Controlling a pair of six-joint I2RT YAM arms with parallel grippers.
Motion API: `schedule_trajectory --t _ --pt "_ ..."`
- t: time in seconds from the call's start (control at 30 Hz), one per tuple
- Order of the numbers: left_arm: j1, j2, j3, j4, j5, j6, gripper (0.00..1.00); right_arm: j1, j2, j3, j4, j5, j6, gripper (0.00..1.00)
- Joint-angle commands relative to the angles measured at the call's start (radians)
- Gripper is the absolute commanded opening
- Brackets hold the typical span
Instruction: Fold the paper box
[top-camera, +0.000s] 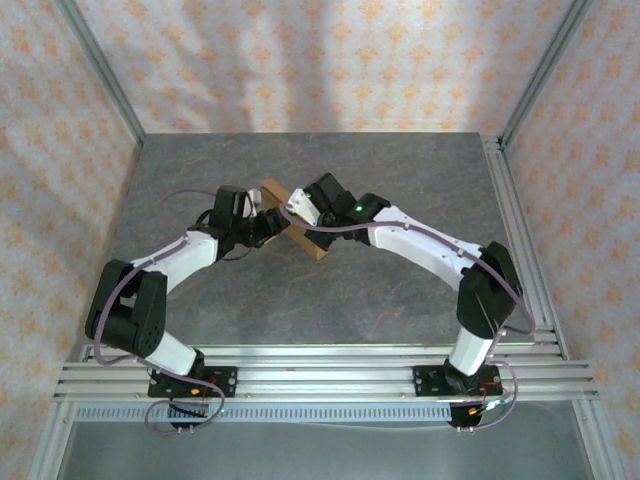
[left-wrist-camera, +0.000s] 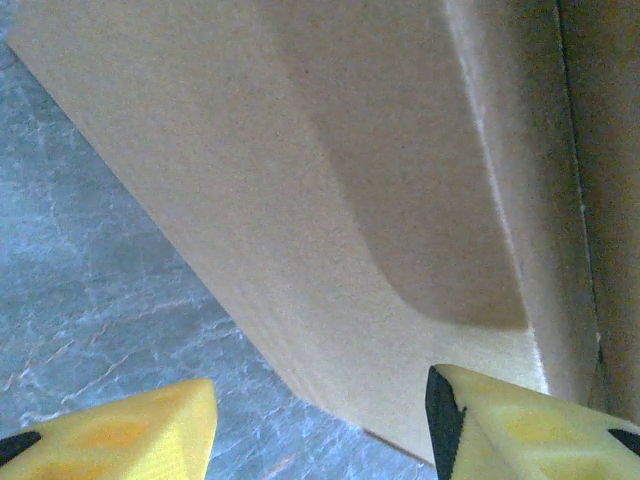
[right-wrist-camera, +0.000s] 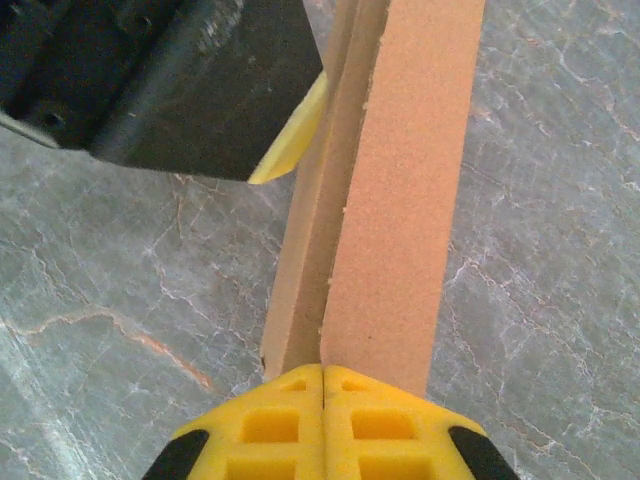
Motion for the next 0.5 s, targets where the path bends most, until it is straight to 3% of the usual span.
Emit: schedule_trajectory --t 0.0,0.1,0.23,0.4,0.47 --pt "0.008 -0.070 -0.031 0.050 -0.011 0.003 0.65 -0.001 0.018 0.026 -0.058 0.042 -0.023 0.00" --pt "0.009 -0.107 -0.039 0.045 -0.014 0.004 0.73 -0.001 0.033 0.031 -0.068 0.054 -0.027 0.00" --pt "0.021 -0.161 -0.054 0.051 -0.015 -0.016 0.76 0.000 0.046 0.031 -0.069 0.040 -0.034 0.00" --pt "0.025 -0.158 -0.016 0.029 -0.047 -0.077 0.95 0.000 0.058 0.029 -0.075 0.027 -0.036 0.00" --pt "0.026 -0.117 0.020 0.010 -0.054 -0.111 0.89 0.000 0.057 0.028 -0.073 0.023 -0.037 0.00"
